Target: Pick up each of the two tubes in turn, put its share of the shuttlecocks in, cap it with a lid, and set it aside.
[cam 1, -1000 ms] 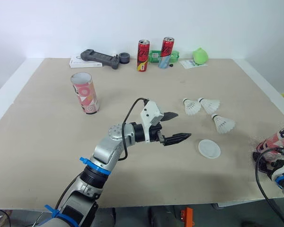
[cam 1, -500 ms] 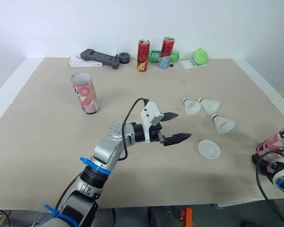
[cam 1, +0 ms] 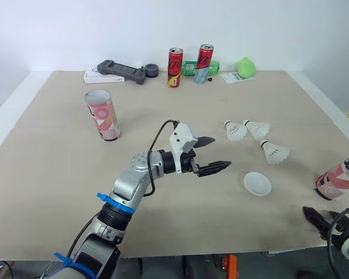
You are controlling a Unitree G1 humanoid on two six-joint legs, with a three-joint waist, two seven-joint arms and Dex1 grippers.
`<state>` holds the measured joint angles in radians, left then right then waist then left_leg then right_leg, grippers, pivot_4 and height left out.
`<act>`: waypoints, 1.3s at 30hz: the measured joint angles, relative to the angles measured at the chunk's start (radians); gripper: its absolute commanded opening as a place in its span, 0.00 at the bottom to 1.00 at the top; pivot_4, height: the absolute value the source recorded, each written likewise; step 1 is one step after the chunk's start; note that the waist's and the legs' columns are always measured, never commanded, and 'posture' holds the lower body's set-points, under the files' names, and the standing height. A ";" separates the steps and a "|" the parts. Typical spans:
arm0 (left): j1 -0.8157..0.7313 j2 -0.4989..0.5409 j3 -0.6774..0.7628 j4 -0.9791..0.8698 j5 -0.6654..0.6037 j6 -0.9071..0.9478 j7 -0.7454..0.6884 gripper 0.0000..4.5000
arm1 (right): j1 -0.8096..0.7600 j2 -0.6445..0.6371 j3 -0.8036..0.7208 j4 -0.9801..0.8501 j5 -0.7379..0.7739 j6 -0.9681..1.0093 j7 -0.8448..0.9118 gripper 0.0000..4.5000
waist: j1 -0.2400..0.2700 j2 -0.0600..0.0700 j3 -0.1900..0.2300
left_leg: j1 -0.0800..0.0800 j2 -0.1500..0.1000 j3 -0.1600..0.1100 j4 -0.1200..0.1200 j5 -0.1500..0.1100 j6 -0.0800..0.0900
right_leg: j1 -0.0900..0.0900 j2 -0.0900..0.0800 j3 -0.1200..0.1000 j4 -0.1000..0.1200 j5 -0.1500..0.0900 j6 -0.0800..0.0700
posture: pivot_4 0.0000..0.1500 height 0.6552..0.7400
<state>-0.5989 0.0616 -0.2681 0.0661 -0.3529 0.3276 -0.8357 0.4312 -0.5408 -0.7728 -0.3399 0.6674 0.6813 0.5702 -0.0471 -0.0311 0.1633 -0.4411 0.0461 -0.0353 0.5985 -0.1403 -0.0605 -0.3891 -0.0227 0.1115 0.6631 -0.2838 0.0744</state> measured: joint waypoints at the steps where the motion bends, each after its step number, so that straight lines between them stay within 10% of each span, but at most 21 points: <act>1: 0.012 0.005 0.006 -0.005 0.000 -0.006 0.006 1.00 | 0.009 0.009 -0.017 -0.055 0.082 0.001 0.045 0.94 | -0.002 0.003 0.001 | 0.000 0.000 0.001 0.000 0.000 0.000 | 0.000 0.000 0.001 0.000 0.000 0.000 | 1.00 1.00; 11: 0.240 0.119 0.132 -0.131 0.033 -0.044 0.154 1.00 | -0.259 -0.121 0.219 -0.331 0.291 0.055 0.031 0.94 | 0.000 0.007 0.006 | 0.000 0.000 0.003 0.002 0.001 0.000 | 0.000 -0.001 0.002 0.000 0.003 0.001 | 1.00 1.00; 22: 0.453 0.108 0.345 -0.266 0.198 -0.114 0.555 1.00 | -0.731 -0.015 0.723 -0.120 0.011 -0.052 0.012 0.94 | 0.010 0.002 0.009 | -0.003 0.000 -0.001 0.001 0.000 -0.001 | -0.002 0.000 0.000 0.000 0.004 0.004 | 1.00 1.00; 39: 0.068 0.133 0.443 0.302 0.235 -0.254 0.700 1.00 | -0.900 0.118 0.838 0.099 -0.181 -0.207 0.075 0.94 | 0.018 0.000 0.010 | -0.003 0.000 -0.001 0.002 0.002 -0.002 | -0.002 0.001 -0.001 0.001 0.007 0.005 | 1.00 1.00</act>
<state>-0.5312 0.1950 0.1749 0.3679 -0.1176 0.0731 -0.1353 -0.4687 -0.4230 0.0647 -0.2410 0.4867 0.4740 0.6448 -0.0292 -0.0312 0.1737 -0.4444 0.0463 -0.0361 0.6002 -0.1386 -0.0623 -0.3912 -0.0214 0.1109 0.6637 -0.2771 0.0794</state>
